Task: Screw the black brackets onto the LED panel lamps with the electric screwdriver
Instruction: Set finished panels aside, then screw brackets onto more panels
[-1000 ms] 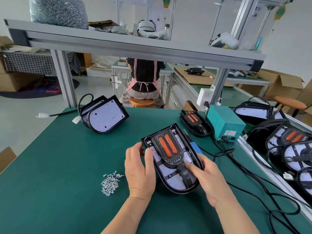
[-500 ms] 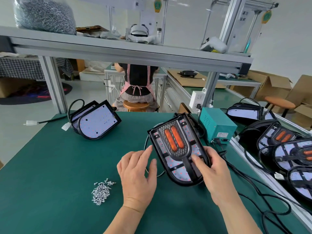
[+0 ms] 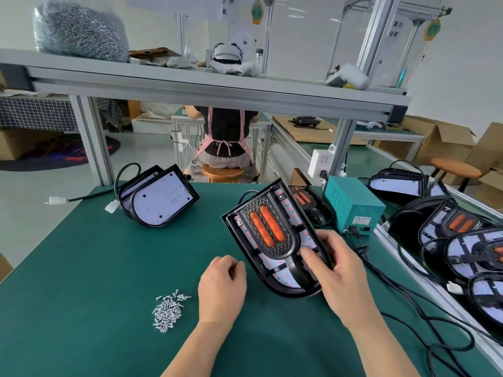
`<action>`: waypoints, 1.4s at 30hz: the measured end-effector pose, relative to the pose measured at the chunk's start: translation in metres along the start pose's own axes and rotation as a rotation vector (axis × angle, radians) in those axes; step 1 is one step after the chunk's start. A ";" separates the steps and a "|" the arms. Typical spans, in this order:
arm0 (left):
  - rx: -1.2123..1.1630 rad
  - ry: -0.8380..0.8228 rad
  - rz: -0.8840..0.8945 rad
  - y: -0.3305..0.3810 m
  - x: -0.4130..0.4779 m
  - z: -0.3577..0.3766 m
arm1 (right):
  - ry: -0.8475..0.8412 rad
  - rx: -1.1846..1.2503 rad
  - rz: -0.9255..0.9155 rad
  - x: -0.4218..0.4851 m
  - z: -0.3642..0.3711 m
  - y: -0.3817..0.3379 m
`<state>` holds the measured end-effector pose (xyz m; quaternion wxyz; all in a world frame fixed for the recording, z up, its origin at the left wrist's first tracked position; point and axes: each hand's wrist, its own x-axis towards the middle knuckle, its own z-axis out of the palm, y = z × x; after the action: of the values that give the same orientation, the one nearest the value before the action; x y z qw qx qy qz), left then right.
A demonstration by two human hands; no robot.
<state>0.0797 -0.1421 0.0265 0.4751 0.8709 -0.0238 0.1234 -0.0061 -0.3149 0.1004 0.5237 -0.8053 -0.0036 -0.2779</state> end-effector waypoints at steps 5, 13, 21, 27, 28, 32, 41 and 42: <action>-0.008 -0.004 -0.031 -0.002 0.000 -0.001 | 0.055 -0.028 -0.035 0.000 -0.010 -0.003; -0.021 -0.011 -0.031 -0.001 0.000 -0.002 | 0.170 0.023 -0.036 -0.002 -0.040 0.001; -0.016 -0.012 -0.041 -0.002 0.000 -0.002 | 0.363 0.060 -0.018 -0.002 -0.084 0.017; 0.001 -0.010 -0.037 -0.003 0.000 -0.001 | 0.511 0.039 0.024 -0.003 -0.126 0.041; 0.002 -0.009 -0.036 -0.003 0.001 0.000 | 0.542 0.018 0.030 -0.004 -0.134 0.046; -0.001 -0.011 -0.035 -0.003 0.000 0.000 | 0.677 0.006 0.078 -0.007 -0.165 0.063; 0.025 -0.010 -0.027 -0.004 0.000 0.000 | 1.074 -0.082 0.128 -0.002 -0.228 0.091; 0.031 -0.009 -0.025 -0.004 0.000 0.000 | 1.119 -0.077 0.129 0.000 -0.235 0.096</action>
<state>0.0807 -0.1398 0.0232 0.4627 0.8791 -0.0129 0.1139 -0.0819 -0.5568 0.0889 0.4320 -0.5524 0.3342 -0.6298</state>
